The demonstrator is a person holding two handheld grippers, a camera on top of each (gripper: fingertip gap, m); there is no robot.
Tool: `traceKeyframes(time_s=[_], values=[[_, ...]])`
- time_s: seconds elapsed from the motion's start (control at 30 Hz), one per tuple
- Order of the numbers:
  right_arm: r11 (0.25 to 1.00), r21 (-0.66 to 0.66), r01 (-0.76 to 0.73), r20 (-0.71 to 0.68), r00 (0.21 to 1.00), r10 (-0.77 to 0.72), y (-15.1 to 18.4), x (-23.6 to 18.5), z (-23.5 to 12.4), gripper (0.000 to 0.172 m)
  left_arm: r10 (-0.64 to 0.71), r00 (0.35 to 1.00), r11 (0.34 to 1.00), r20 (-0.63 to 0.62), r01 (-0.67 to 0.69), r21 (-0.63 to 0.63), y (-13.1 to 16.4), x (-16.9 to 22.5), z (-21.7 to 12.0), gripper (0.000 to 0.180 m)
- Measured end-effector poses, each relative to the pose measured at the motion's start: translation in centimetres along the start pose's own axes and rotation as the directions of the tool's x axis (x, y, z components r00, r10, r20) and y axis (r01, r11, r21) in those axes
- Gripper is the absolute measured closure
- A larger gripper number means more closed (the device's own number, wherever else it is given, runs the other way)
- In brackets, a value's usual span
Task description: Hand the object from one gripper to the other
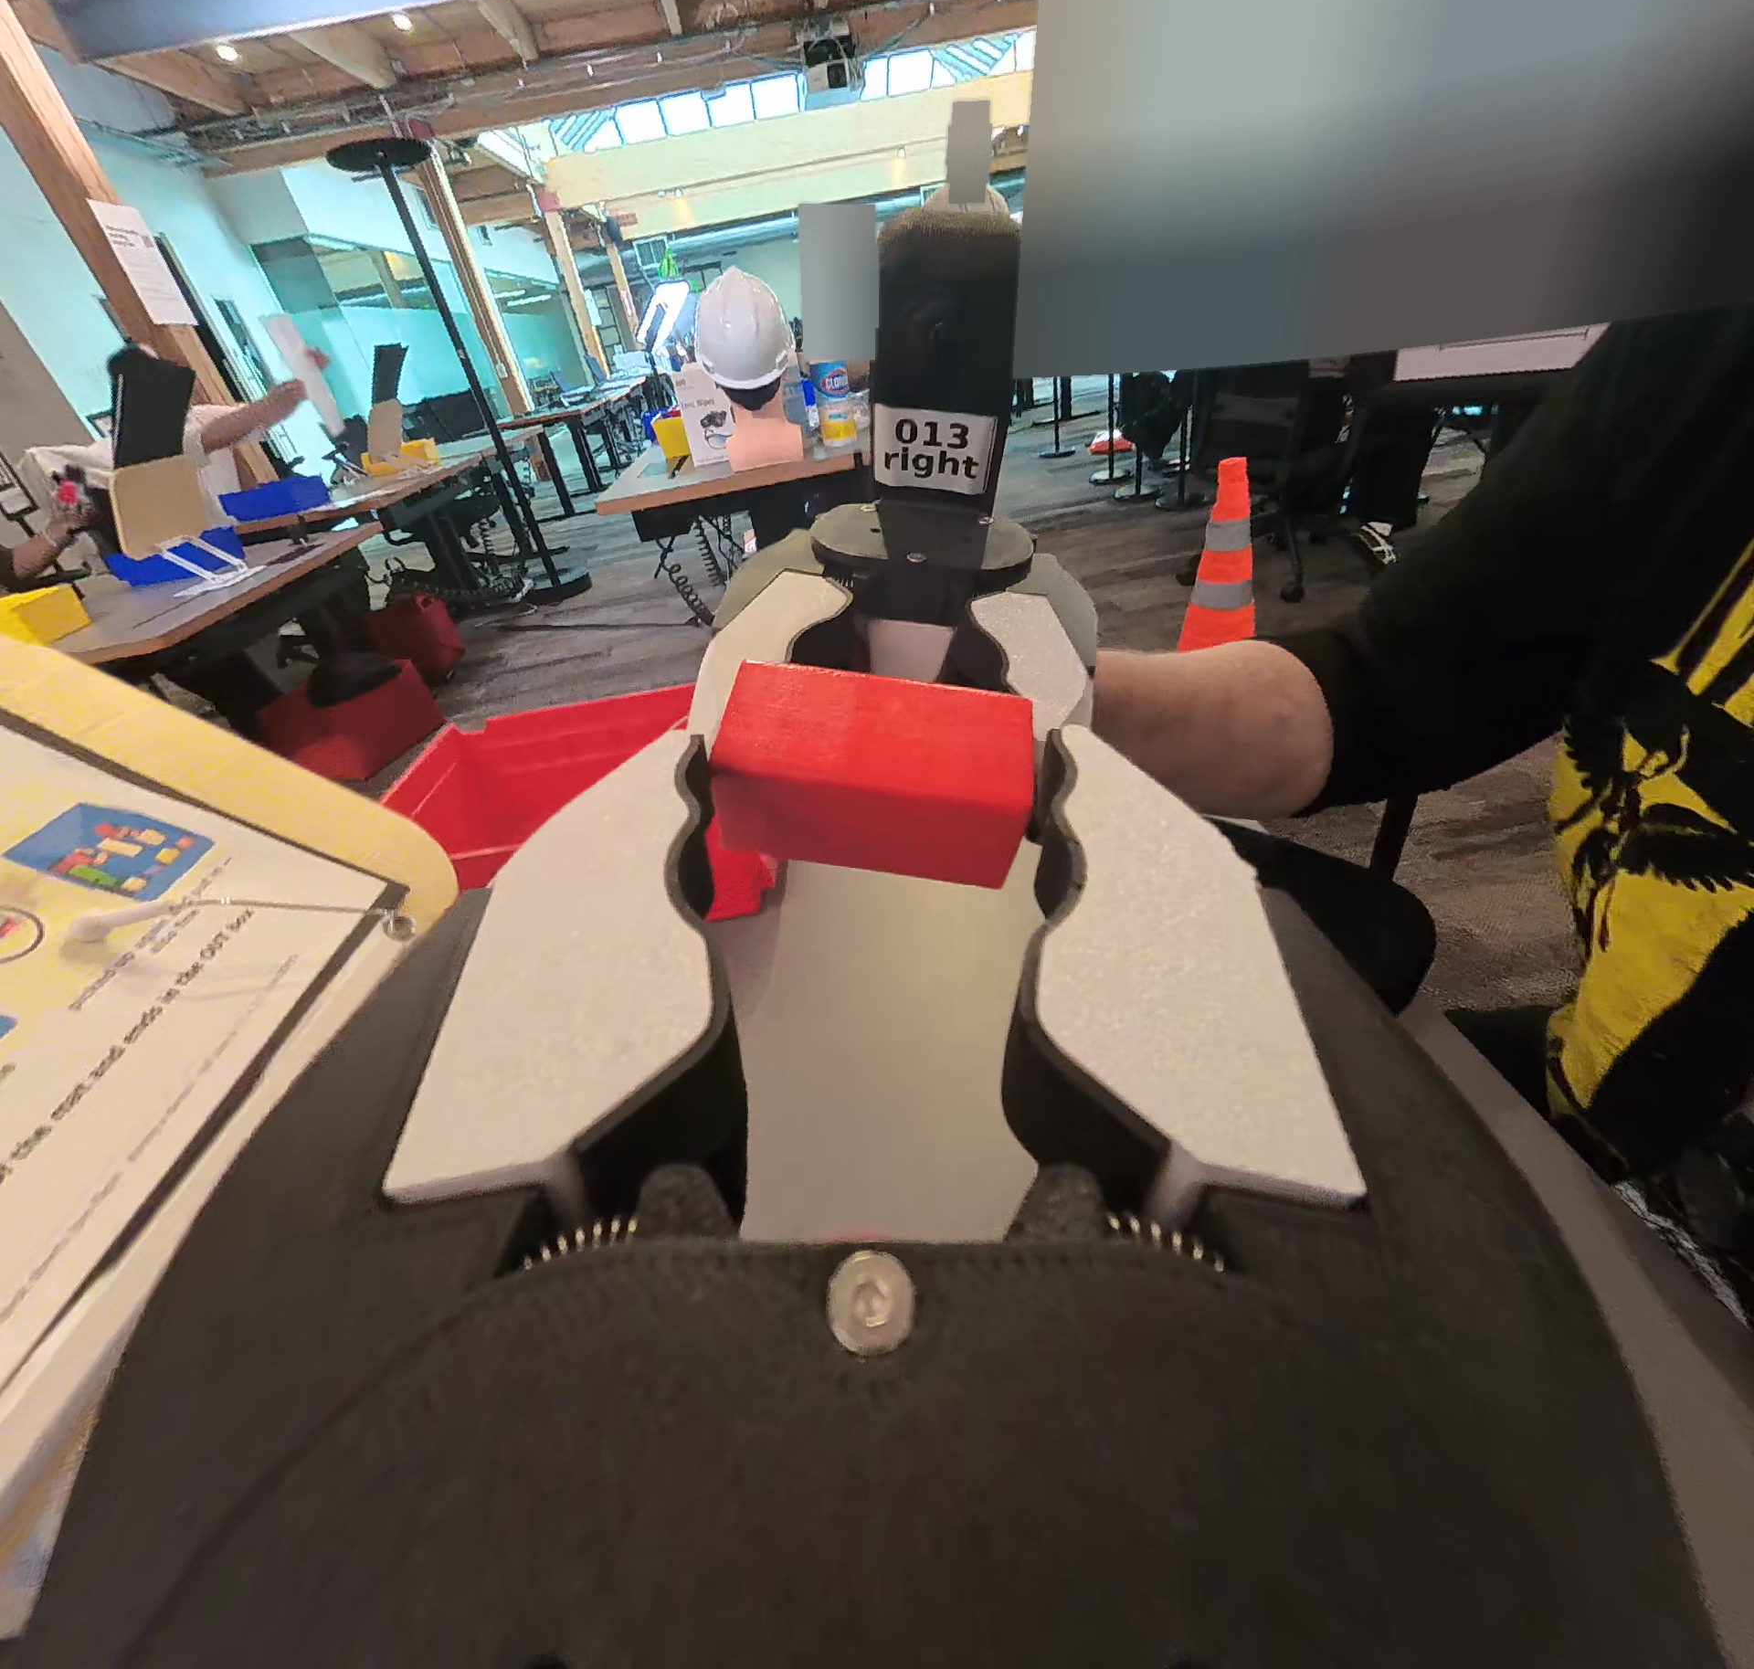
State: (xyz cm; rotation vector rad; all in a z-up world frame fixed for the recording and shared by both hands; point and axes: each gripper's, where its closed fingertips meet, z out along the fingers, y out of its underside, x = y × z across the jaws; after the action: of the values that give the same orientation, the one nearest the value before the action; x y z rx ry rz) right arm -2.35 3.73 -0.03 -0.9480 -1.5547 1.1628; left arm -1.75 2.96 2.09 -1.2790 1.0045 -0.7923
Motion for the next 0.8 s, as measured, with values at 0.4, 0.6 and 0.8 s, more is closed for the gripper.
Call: traceKeyframes(time_s=[0.4, 0.6, 0.8], values=[[0.741, -0.672, -0.004, -0.226, 0.953, -0.2, 9.7, 16.3, -21.2, 0.103, 0.019, 0.993, 0.997, 0.118, -0.028, 0.077, -1.3, -4.6, -1.0, 0.125], [0.319, -0.946, -0.062, -0.106, 0.987, -0.122, 21.0, 23.1, -29.0, 0.103, -0.013, 0.987, 0.999, 0.159, 0.005, 0.05, 0.8, -6.6, -1.8, 0.127], [-0.034, -0.999, 0.004, 0.003, 1.0, 0.013, 29.8, 26.5, -31.7, 0.103, -0.038, 0.981, 0.999, 0.191, 0.037, 0.009, 2.9, -8.1, -2.1, 0.129]])
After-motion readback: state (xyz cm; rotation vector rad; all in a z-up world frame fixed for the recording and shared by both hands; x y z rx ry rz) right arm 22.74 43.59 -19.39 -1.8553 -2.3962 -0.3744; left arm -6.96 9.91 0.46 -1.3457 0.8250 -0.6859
